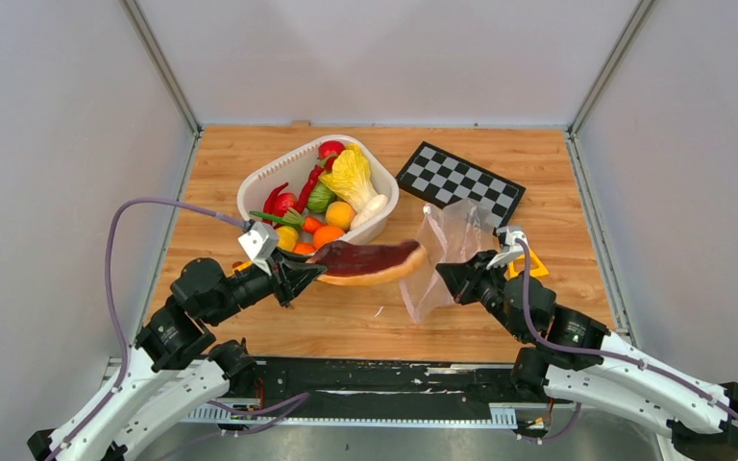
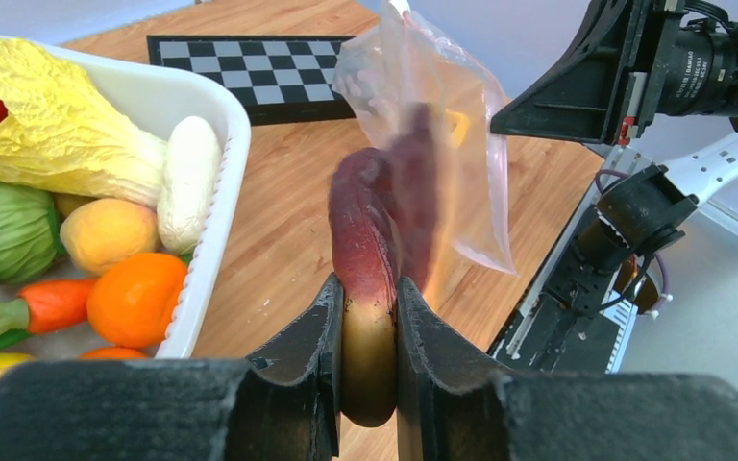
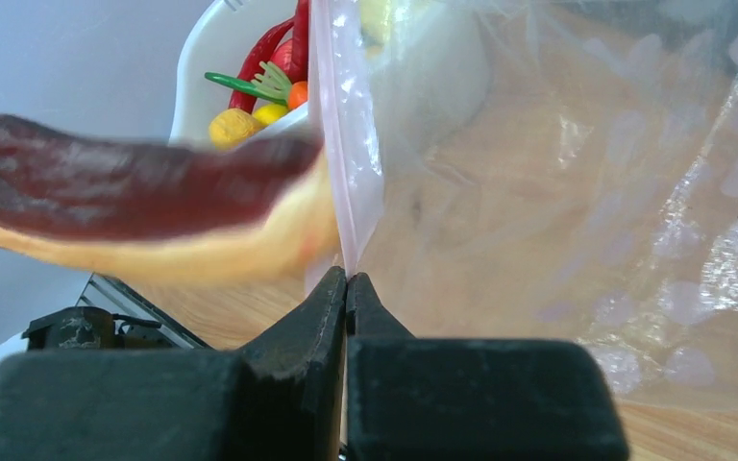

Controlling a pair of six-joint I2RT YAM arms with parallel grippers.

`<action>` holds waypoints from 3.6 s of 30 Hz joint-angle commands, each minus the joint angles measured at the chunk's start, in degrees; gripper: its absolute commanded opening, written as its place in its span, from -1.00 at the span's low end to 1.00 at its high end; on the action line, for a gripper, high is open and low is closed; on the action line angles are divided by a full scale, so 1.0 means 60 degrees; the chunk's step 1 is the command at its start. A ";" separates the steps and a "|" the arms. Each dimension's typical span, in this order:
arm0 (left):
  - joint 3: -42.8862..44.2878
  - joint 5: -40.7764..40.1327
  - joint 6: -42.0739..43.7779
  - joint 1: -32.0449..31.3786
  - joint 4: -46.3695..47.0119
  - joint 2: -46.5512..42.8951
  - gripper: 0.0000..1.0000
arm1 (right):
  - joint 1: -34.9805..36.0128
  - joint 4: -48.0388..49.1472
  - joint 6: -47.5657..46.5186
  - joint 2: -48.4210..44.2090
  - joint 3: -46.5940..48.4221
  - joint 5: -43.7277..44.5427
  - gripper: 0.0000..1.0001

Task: Place the food in the zip-top bag and seal the zipper
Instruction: Place the fake food in the zipper food storage bag.

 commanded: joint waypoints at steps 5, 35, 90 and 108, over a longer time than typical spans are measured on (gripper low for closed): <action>0.0454 -0.0296 0.0051 0.0030 0.0196 -0.0211 -1.00 | 0.0115 0.0224 0.0273 -0.0166 0.0115 0.0023 -1.00; -0.1063 0.2099 -0.1667 0.0016 0.3971 0.1874 -1.00 | 0.0115 0.1949 0.0170 0.0389 -0.0149 -0.1145 -1.00; -0.1019 -0.0570 -0.3600 -0.2956 0.7031 0.6220 -0.99 | 0.0112 0.5362 -0.0312 -0.1595 -0.2082 -0.1725 -1.00; -0.1375 0.0725 -0.6058 -0.3028 1.0971 0.7490 -0.84 | 0.0115 0.4987 -0.0879 -0.1825 -0.2142 -0.1242 -1.00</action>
